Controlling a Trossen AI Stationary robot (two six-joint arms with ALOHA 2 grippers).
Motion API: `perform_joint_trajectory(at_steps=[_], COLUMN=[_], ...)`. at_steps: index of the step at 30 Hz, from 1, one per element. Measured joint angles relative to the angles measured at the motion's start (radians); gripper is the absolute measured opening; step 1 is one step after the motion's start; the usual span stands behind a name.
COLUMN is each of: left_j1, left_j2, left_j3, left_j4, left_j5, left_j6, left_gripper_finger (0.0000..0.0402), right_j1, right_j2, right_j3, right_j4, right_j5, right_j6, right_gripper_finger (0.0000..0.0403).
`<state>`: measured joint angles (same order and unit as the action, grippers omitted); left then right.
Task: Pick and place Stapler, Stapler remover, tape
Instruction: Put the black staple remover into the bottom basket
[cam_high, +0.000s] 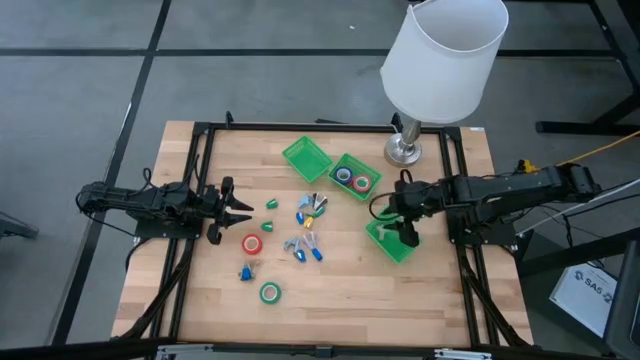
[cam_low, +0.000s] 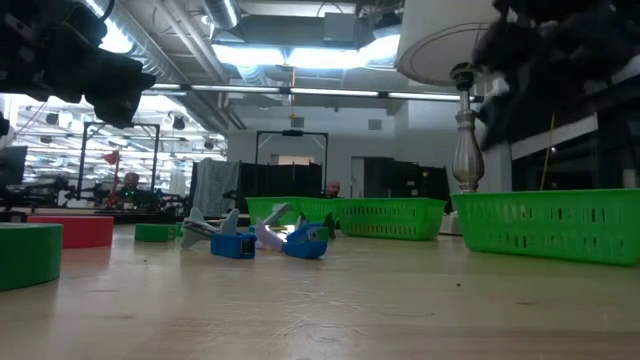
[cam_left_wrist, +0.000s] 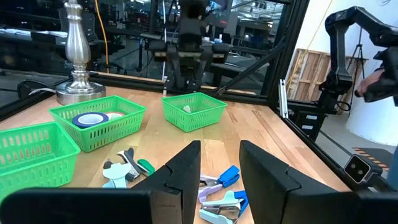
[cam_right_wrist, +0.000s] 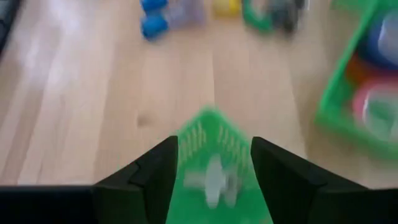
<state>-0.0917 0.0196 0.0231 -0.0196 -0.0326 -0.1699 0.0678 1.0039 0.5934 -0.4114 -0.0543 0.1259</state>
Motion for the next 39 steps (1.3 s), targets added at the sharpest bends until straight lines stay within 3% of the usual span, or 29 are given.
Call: perform_joint_trajectory(at_steps=[6,20,30,39], left_j1=[0.0,0.0,0.0,0.0], left_j2=[0.0,0.0,0.0,0.0], left_j3=[0.0,0.0,0.0,0.0], left_j4=[0.0,0.0,0.0,0.0], left_j5=[0.0,0.0,0.0,0.0], left_j6=[0.0,0.0,0.0,0.0], left_gripper_finger=[0.0107,0.0107,0.0107,0.0107], right_j1=[-0.003,-0.136,-0.216,-0.228], right_j2=[0.069,0.435,0.698,0.829], right_j3=[0.109,0.432,0.639,0.683], right_j4=[0.045,0.034,0.016,0.027], right_j5=[0.087,0.04,-0.029,-0.156], right_j6=[-0.151,-0.573,-0.583,-0.58], right_gripper_finger=[0.021,0.021,0.0179,0.0149])
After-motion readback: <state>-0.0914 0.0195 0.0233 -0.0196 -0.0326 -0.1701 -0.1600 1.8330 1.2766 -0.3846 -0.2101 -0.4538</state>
